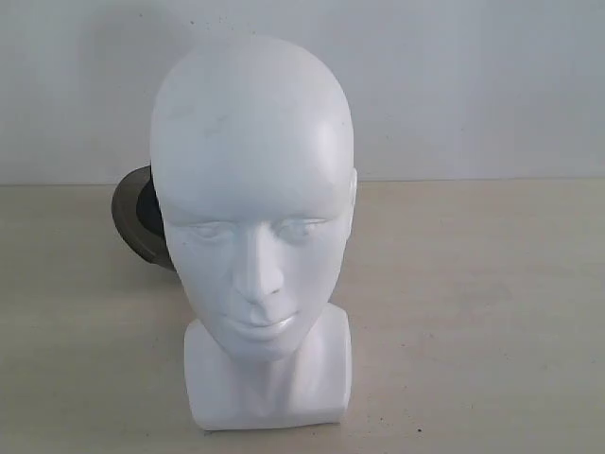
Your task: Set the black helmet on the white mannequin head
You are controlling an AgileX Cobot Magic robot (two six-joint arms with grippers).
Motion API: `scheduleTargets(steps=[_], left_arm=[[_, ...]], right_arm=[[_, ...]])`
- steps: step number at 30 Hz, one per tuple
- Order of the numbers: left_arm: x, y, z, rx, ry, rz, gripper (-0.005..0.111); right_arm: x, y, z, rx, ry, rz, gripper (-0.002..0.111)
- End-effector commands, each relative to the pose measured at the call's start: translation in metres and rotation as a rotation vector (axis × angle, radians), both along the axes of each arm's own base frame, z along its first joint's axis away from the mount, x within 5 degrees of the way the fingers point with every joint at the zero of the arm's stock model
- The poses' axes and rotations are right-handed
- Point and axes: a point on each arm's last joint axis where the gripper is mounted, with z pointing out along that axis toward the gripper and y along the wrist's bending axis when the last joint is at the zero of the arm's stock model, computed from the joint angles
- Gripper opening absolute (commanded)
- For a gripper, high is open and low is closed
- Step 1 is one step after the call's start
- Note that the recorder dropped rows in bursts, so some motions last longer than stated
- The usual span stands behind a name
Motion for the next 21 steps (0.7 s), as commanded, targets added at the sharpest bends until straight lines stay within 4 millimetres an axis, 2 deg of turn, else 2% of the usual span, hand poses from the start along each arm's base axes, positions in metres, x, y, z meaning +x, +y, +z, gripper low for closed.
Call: scheduleTargets(steps=[1, 3, 11, 14, 17, 19, 21], left_arm=[[-0.004, 0.001, 0.021, -0.039, -0.248, 0.004, 0.004], [-0.005, 0.001, 0.025, -0.044, -0.282, 0.005, 0.004], [-0.019, 0.003, 0.074, -0.035, -0.37, 0.008, 0.004], [-0.015, 0.002, 0.084, -0.014, -0.231, 0.0, 0.004], [0.001, -0.001, 0.085, 0.024, 0.106, -0.015, 0.004], [0.009, -0.003, 0.085, 0.024, 0.168, -0.017, 0.004], [0.013, -0.003, 0.089, 0.018, 0.131, -0.015, 0.004]], right_arm=[[0.0, 0.0, -0.001, -0.007, -0.004, -0.001, 0.0], [0.0, 0.0, -0.001, -0.007, -0.004, -0.001, 0.0], [0.0, 0.0, -0.001, -0.007, -0.007, -0.001, 0.0], [0.0, 0.0, -0.001, -0.007, -0.007, -0.001, 0.0], [0.0, 0.0, -0.001, -0.007, -0.007, -0.001, 0.0], [0.0, 0.0, -0.001, -0.007, -0.007, -0.001, 0.0], [0.0, 0.0, -0.001, -0.007, -0.007, -0.001, 0.0]])
